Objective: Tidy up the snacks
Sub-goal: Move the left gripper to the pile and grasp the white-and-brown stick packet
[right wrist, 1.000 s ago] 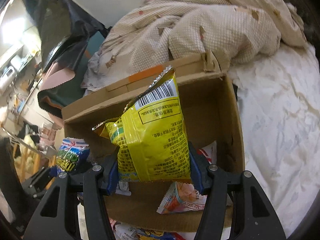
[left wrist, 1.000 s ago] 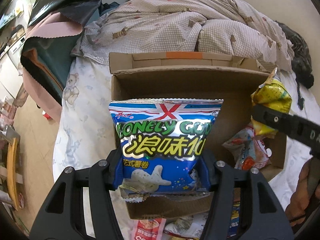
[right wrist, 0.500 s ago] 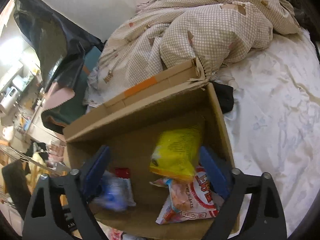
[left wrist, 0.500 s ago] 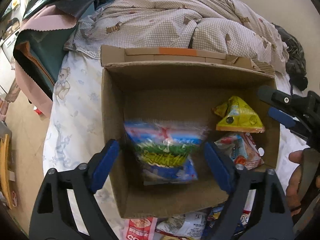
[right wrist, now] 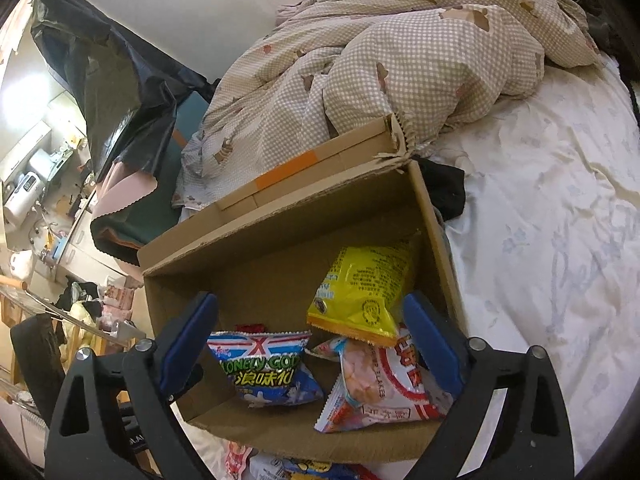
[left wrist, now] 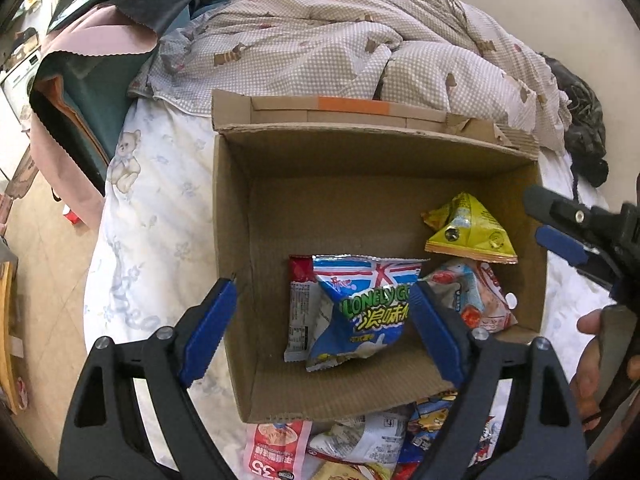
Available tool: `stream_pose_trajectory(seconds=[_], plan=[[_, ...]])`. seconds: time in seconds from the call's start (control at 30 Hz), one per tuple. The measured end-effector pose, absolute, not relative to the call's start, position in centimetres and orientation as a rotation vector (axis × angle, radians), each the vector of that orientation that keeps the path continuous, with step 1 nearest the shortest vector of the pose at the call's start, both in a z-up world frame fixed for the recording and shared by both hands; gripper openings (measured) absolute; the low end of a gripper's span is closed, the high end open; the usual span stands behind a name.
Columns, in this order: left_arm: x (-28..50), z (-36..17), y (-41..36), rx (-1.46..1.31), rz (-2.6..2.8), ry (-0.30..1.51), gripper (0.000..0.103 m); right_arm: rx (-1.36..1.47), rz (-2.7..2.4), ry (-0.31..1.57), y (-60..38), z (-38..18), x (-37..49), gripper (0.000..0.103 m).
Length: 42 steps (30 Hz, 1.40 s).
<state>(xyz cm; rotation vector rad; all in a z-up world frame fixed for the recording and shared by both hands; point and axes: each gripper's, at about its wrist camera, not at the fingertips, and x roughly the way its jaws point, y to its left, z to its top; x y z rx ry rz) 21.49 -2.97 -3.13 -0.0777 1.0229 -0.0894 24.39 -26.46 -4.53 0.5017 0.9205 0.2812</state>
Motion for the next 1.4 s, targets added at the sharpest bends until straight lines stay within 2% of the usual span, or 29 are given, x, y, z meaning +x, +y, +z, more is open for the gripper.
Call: stream_pose_trajectory(seconds=[0.53,0.8,1.2,1.4], plan=[[16.6,-0.4,-2.2,-0.036,-0.097,0.958,0.086,0.513,0.331,0.905,-26.8,-1.8,18.9,0.096],[13.8,-0.6,-0.9,-0.050,-0.080,0.991,0.086,0.569,0.367,0.906,-27.7,-1.4,14.2,0.096],[9.6,-1.2,0.5,-0.054,-0.029,1.021,0.086,0.478,0.347,0.957,-27.1,-2.4,10.1,0.096],[8.0,-2.1,1.0,-0.040,-0.014,1.048,0.086,0.439,0.312,1.046,-26.9,-4.3,9.0,0.096]])
